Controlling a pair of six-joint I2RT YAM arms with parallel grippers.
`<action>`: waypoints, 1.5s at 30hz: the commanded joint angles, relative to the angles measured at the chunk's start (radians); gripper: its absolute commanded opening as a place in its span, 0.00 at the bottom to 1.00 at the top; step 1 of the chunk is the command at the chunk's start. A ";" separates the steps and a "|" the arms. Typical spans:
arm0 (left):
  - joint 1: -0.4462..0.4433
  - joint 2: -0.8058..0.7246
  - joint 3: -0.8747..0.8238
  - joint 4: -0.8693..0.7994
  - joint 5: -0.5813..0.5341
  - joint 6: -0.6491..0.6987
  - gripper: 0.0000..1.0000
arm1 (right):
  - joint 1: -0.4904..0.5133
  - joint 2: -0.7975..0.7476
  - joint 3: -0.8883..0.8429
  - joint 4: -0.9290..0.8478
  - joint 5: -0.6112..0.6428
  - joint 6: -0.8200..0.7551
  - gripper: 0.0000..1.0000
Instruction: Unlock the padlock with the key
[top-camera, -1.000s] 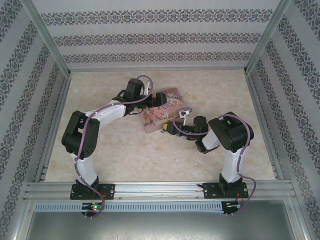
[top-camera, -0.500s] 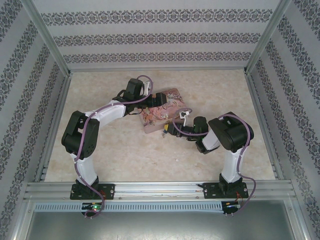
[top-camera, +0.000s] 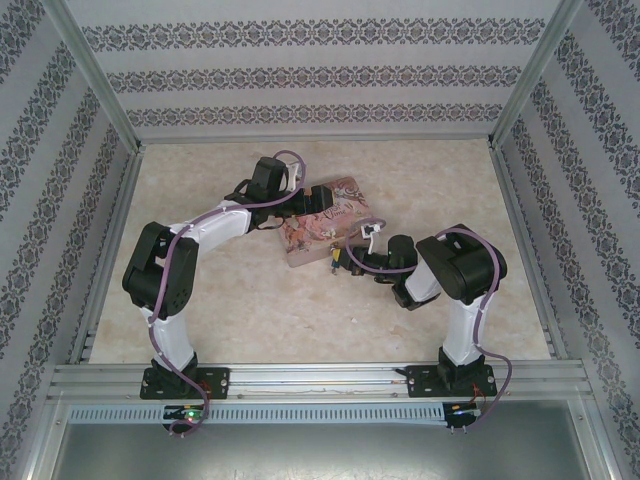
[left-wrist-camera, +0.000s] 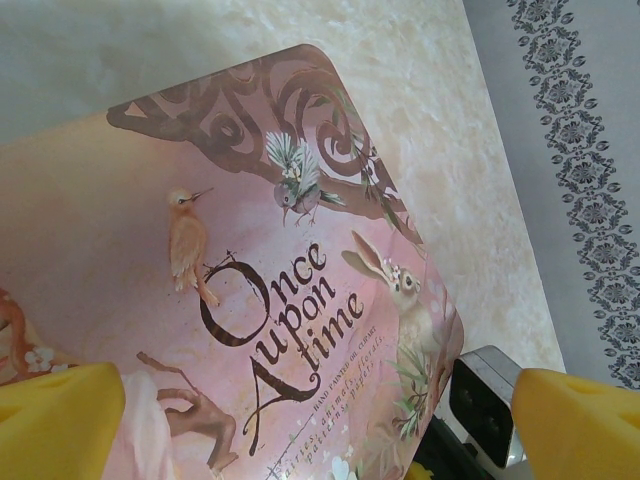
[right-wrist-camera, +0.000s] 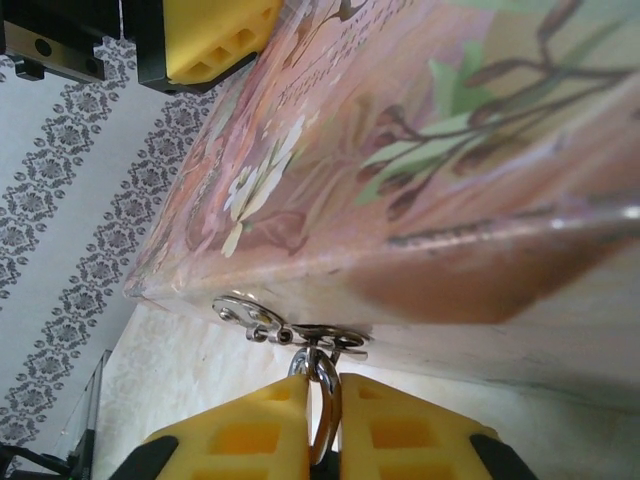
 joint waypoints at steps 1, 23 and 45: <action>-0.012 0.016 -0.035 -0.160 0.026 -0.028 1.00 | 0.011 0.006 -0.005 0.041 -0.036 0.019 0.07; -0.021 -0.035 -0.165 -0.096 0.048 -0.098 1.00 | 0.012 -0.144 -0.072 0.043 0.259 0.195 0.00; -0.032 -0.067 -0.228 -0.067 0.060 -0.122 1.00 | 0.090 -0.134 -0.037 0.042 0.573 0.442 0.00</action>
